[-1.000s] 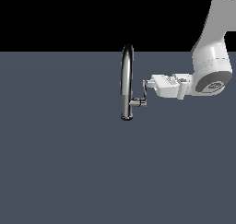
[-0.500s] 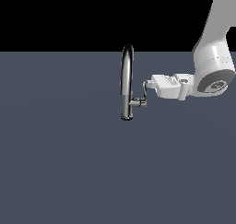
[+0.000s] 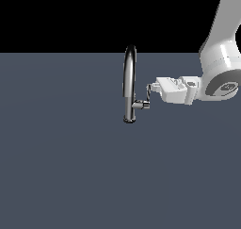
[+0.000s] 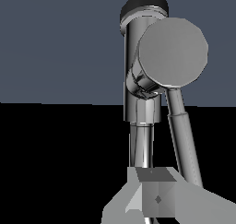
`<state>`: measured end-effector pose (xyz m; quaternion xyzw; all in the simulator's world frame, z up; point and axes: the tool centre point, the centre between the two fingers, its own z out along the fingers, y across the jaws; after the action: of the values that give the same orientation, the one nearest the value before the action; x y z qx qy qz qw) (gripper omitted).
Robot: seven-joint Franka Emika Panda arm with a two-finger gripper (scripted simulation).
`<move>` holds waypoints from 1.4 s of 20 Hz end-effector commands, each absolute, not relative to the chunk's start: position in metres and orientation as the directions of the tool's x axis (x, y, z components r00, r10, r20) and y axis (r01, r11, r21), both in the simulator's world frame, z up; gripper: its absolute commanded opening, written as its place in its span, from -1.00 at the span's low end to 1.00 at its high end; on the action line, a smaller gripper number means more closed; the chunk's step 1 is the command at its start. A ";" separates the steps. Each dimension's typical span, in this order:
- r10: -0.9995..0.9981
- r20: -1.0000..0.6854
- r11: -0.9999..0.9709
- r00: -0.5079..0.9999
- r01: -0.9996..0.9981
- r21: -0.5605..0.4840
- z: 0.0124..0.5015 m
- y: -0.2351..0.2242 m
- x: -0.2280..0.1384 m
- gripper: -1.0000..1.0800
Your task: Turn on the faucet by rotating a designated handle.
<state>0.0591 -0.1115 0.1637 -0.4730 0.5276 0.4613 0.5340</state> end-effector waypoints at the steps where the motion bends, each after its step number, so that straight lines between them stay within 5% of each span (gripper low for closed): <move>1: -0.002 -1.000 0.120 0.017 -0.993 -0.017 0.166 -0.109 0.051 -1.00; 28: -0.014 -0.999 0.133 0.036 -0.990 -0.038 0.133 -0.109 -0.009 -1.00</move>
<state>-0.0077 -0.1094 0.1386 -0.4783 0.5253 0.4520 0.5394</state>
